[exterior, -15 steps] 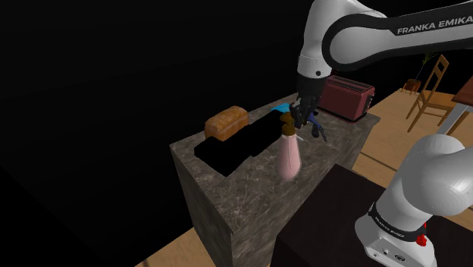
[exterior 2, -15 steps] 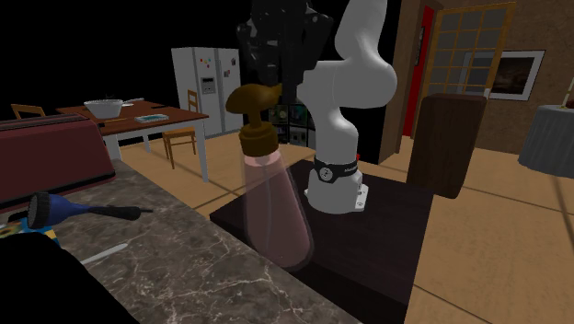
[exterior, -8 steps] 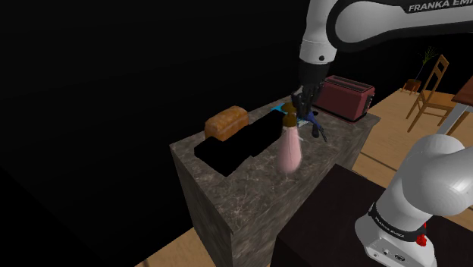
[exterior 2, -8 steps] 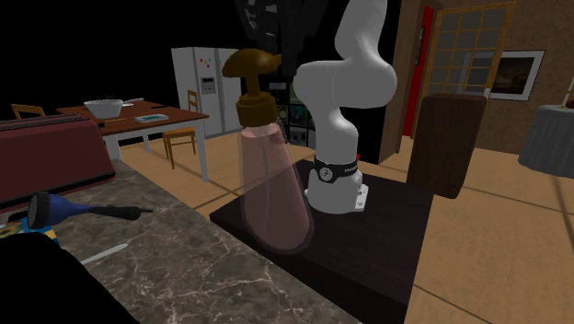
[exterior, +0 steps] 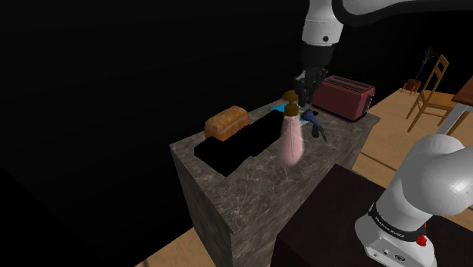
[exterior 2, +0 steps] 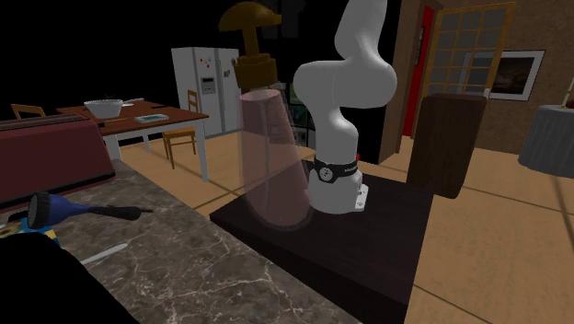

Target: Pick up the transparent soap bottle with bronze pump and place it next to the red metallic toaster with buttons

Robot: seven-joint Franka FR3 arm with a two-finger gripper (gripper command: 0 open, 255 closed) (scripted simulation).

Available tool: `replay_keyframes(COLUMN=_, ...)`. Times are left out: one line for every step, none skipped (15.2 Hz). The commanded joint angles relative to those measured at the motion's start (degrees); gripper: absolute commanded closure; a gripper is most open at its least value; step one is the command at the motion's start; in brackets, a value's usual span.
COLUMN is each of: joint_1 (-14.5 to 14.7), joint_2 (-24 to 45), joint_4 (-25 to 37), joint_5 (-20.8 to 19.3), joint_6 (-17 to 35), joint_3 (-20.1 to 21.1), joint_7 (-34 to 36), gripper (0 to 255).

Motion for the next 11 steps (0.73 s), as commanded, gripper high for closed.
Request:
replay_keyframes(joint_1=-0.1, joint_2=0.2, joint_4=1.7, joint_5=-0.1, joint_6=-1.5, joint_3=-0.1, joint_7=-0.1, gripper=255)
replay_keyframes(joint_1=-0.1, joint_2=0.4, joint_4=2.6, joint_5=-0.1, joint_6=-2.2, joint_3=-0.2, joint_7=0.0, gripper=255)
replay_keyframes(joint_1=-0.1, joint_2=0.6, joint_4=3.5, joint_5=-0.1, joint_6=-2.9, joint_3=-0.2, joint_7=0.0, gripper=255)
replay_keyframes(joint_1=-0.1, joint_2=0.8, joint_4=4.5, joint_5=-0.2, joint_6=-3.6, joint_3=-0.2, joint_7=0.0, gripper=255)
replay_keyframes(joint_1=-0.1, joint_2=1.0, joint_4=5.4, joint_5=-0.2, joint_6=-4.4, joint_3=-0.2, joint_7=0.0, gripper=255)
replay_keyframes(joint_1=-0.1, joint_2=1.2, joint_4=6.3, joint_5=-0.2, joint_6=-5.1, joint_3=-0.2, joint_7=0.0, gripper=255)
replay_keyframes(joint_1=-0.2, joint_2=1.5, joint_4=7.3, joint_5=-0.3, joint_6=-5.8, joint_3=-0.3, joint_7=0.0, gripper=255)
replay_keyframes(joint_1=-0.2, joint_2=1.7, joint_4=8.2, joint_5=-0.3, joint_6=-6.5, joint_3=-0.3, joint_7=0.0, gripper=255)
replay_keyframes(joint_1=-0.2, joint_2=2.0, joint_4=9.2, joint_5=-0.3, joint_6=-7.2, joint_3=-0.3, joint_7=0.1, gripper=255)
replay_keyframes(joint_1=-0.2, joint_2=2.2, joint_4=10.2, joint_5=-0.3, joint_6=-7.9, joint_3=-0.3, joint_7=0.1, gripper=255)
replay_keyframes(joint_1=-0.2, joint_2=2.5, joint_4=11.2, joint_5=-0.4, joint_6=-8.6, joint_3=-0.3, joint_7=0.1, gripper=255)
